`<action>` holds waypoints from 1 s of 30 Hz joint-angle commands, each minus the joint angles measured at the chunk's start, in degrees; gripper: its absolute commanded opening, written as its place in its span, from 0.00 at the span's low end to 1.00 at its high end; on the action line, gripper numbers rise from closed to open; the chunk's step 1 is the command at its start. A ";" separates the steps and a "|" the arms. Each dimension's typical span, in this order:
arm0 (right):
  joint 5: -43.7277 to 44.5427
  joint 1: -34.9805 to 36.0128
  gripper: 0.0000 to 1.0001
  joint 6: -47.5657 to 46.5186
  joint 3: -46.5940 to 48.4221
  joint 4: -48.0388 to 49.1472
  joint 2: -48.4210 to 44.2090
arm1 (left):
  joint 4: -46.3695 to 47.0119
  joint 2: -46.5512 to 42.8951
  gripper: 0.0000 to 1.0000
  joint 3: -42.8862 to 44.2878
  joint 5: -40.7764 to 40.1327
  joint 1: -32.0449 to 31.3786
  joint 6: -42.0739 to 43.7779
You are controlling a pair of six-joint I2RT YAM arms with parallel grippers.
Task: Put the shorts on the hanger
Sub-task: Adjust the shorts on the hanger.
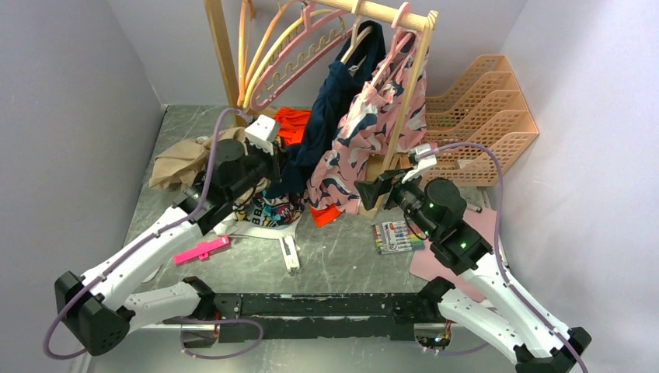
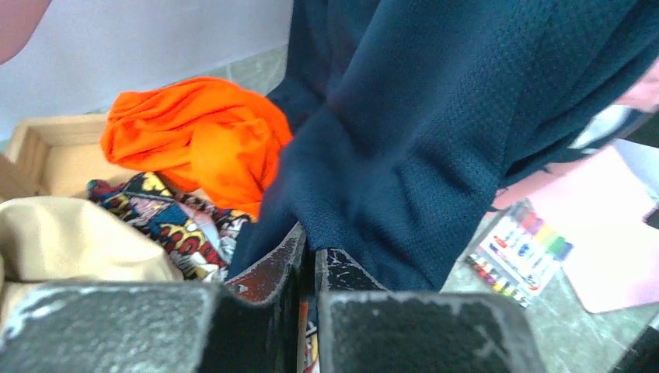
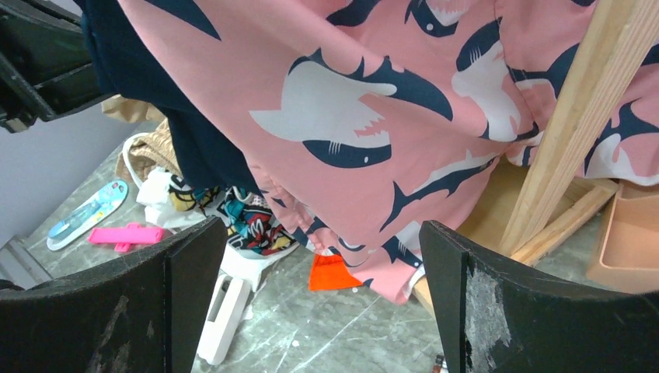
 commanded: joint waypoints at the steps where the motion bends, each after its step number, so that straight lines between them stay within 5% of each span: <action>1: 0.07 -0.13 1.00 -1.44 2.06 0.21 0.05 | 2.24 -0.89 0.11 -2.26 8.74 0.27 -2.58; 5: -0.74 -0.09 1.00 -1.21 1.78 0.15 0.06 | 2.58 0.81 0.23 -6.47 12.59 0.18 -7.24; 12: 0.47 -0.13 1.00 -0.86 1.95 -1.23 0.48 | -0.44 -3.98 0.99 -8.86 9.02 0.19 -8.29; 30: 27.04 -0.12 1.00 9.75 6.76 -5.90 5.09 | -12.30 -17.37 1.00 -10.88 -6.34 0.18 -19.67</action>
